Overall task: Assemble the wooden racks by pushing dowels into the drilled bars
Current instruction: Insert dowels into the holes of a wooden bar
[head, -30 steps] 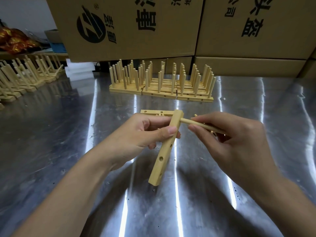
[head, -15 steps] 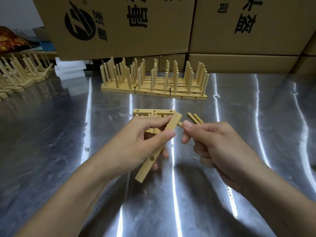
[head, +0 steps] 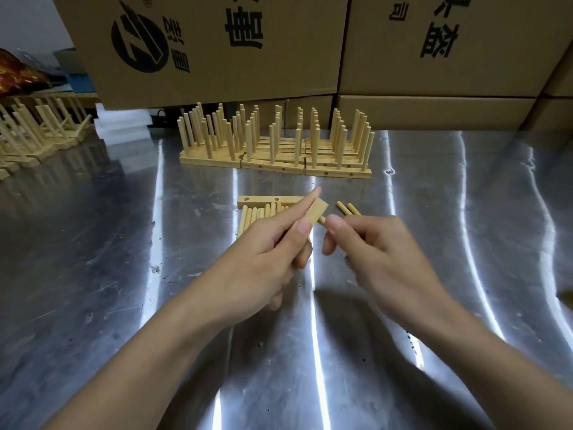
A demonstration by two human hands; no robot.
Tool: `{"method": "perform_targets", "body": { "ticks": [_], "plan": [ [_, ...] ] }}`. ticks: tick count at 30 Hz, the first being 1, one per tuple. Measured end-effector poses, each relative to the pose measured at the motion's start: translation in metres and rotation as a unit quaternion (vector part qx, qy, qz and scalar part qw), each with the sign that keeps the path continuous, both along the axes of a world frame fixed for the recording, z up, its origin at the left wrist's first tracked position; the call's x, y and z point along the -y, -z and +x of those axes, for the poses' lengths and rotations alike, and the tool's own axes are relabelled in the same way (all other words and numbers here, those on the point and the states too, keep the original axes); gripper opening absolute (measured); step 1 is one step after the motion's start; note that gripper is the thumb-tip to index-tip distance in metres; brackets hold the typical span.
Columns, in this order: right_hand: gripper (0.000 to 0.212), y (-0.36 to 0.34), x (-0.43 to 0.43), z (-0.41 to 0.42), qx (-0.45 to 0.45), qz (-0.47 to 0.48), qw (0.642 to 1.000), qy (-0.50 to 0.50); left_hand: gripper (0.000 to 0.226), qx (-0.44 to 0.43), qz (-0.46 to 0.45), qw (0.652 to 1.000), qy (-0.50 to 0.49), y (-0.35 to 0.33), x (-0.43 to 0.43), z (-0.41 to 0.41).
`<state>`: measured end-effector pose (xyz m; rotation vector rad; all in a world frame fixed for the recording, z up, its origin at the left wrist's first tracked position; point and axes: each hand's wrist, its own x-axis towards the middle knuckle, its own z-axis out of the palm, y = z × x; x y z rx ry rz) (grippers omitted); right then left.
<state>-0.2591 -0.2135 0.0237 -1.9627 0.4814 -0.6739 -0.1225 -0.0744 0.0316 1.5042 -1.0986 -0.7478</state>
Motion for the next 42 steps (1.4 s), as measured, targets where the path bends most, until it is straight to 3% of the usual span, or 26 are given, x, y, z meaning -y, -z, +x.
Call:
{"method": "perform_targets", "body": {
  "ticks": [2,4,7,9,11,13,16,19,21,24,26,27,29,31,32,37,42],
  "plan": [
    [0.042,-0.003,-0.002,0.001,-0.008,0.279,0.958,-0.063,0.046,0.007,0.019,1.000,0.006,0.000,-0.002,0.002],
    [0.039,-0.001,-0.002,0.002,-0.029,0.371,0.925,-0.083,0.047,0.005,0.036,0.999,0.009,0.001,-0.002,0.003],
    [0.041,0.001,-0.001,0.006,-0.027,0.312,0.947,-0.076,0.046,-0.008,0.031,0.999,-0.007,0.003,0.000,0.003],
    [0.044,0.005,0.001,0.008,-0.036,0.079,0.996,-0.029,0.045,-0.011,0.021,1.000,-0.018,0.003,0.002,0.003],
    [0.041,0.010,0.000,0.011,-0.038,-0.149,0.988,0.027,0.044,-0.027,0.014,0.999,-0.022,0.003,0.003,0.002],
    [0.039,0.010,-0.002,0.012,-0.010,-0.197,0.979,0.048,0.044,-0.043,0.008,0.999,-0.018,0.003,0.004,0.002],
    [0.042,0.012,0.002,0.011,-0.003,-0.158,0.987,0.033,0.043,-0.048,0.003,0.999,-0.006,0.005,0.003,0.003],
    [0.048,0.012,0.002,0.010,-0.014,0.088,0.996,-0.028,0.045,-0.023,0.025,0.999,0.000,0.008,0.002,0.003],
    [0.046,0.008,0.003,0.011,-0.018,0.285,0.956,-0.067,0.046,-0.014,0.034,0.999,-0.001,0.010,0.004,0.003],
    [0.040,0.003,0.006,0.010,-0.036,0.384,0.916,-0.108,0.047,-0.014,0.035,0.999,0.002,0.011,0.004,0.003],
    [0.040,0.003,0.005,0.010,-0.025,0.367,0.923,-0.113,0.046,-0.012,0.029,1.000,0.001,0.011,0.003,0.005],
    [0.042,0.004,0.005,0.010,-0.023,0.311,0.945,-0.101,0.045,-0.012,0.021,1.000,-0.004,0.010,0.004,0.006],
    [0.049,0.006,0.005,0.012,-0.032,0.096,0.994,-0.047,0.045,-0.003,0.005,1.000,-0.023,0.008,0.004,0.009],
    [0.050,0.009,0.005,0.012,-0.033,-0.093,0.995,0.000,0.045,0.005,-0.008,0.999,-0.043,0.008,0.005,0.010],
    [0.049,0.010,0.004,0.013,-0.033,-0.127,0.991,0.009,0.046,0.007,-0.011,0.999,-0.048,0.007,0.005,0.010],
    [0.053,0.016,0.007,0.011,-0.038,-0.085,0.996,-0.011,0.046,-0.008,-0.012,1.000,-0.026,0.004,0.002,0.005],
    [0.054,0.008,0.007,0.007,-0.028,0.164,0.981,-0.097,0.046,-0.028,-0.013,1.000,-0.004,0.003,0.001,0.005]
  ]
}}
